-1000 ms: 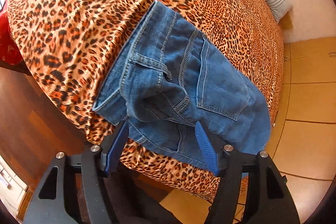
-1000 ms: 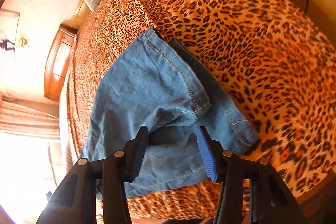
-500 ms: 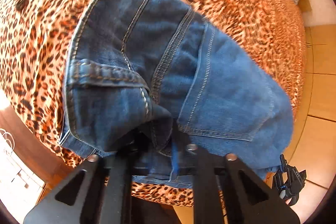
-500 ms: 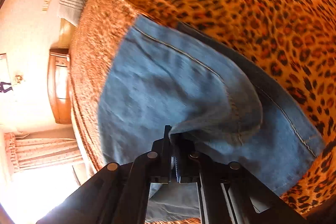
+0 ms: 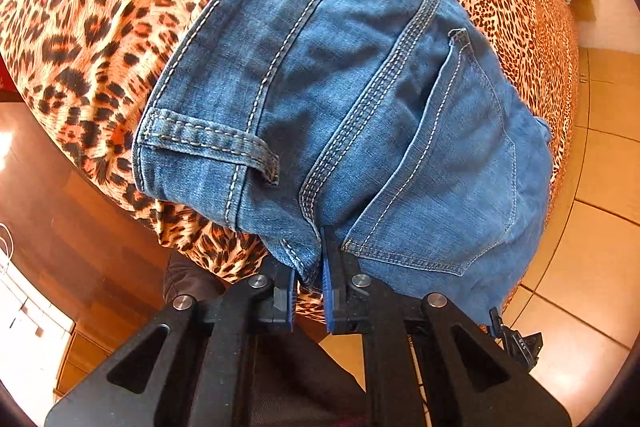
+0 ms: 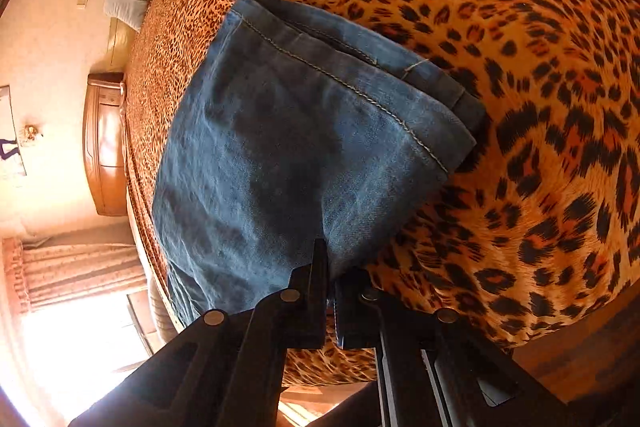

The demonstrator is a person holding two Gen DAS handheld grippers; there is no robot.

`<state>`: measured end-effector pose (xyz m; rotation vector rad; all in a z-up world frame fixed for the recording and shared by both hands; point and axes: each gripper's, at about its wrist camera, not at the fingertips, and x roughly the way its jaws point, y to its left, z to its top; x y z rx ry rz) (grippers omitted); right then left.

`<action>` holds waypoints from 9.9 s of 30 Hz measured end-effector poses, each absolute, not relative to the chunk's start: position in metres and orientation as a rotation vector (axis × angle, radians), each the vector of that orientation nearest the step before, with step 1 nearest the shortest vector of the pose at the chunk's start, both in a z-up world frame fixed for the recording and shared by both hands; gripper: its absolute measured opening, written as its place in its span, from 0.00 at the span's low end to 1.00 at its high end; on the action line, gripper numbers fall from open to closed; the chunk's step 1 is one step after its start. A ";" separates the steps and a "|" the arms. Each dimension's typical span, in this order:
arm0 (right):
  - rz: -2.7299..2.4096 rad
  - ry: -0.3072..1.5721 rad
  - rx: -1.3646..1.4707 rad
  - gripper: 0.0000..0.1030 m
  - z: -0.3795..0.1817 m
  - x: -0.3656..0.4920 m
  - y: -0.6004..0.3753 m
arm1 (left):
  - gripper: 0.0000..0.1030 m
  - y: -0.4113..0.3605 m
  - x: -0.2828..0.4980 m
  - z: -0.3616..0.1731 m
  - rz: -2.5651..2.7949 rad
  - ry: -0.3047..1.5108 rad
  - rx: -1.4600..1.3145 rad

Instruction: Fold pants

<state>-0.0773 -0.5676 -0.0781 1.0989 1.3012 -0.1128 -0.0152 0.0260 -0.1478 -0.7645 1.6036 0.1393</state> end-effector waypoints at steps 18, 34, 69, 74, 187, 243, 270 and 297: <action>-0.161 1.226 0.643 0.47 0.016 -0.042 -0.611 | 0.68 0.082 0.007 -0.068 0.006 1.411 -0.578; -0.094 1.354 0.355 0.16 -0.055 0.138 -0.559 | 0.40 0.071 0.118 -0.145 0.064 1.534 -0.726; 0.429 1.468 -0.254 0.07 -0.067 0.205 -0.280 | 0.39 0.094 0.077 -0.131 0.045 1.574 -0.649; 0.371 1.416 0.118 0.34 -0.034 0.171 -0.348 | 0.69 0.112 0.024 -0.102 -0.037 1.515 -0.782; 0.412 1.434 -0.185 0.05 -0.074 0.190 -0.271 | 0.19 0.083 0.128 -0.161 -0.036 1.567 -0.385; -0.110 1.229 0.698 0.42 -0.034 0.022 -0.626 | 0.52 0.026 0.080 -0.085 0.137 1.435 -0.192; -0.288 0.867 1.345 0.51 -0.090 -0.142 -0.611 | 0.62 -0.492 0.168 -0.115 -0.885 1.561 0.655; -0.406 0.887 1.229 0.14 -0.097 -0.121 -0.597 | 0.10 -0.515 0.133 -0.144 -1.096 1.464 0.844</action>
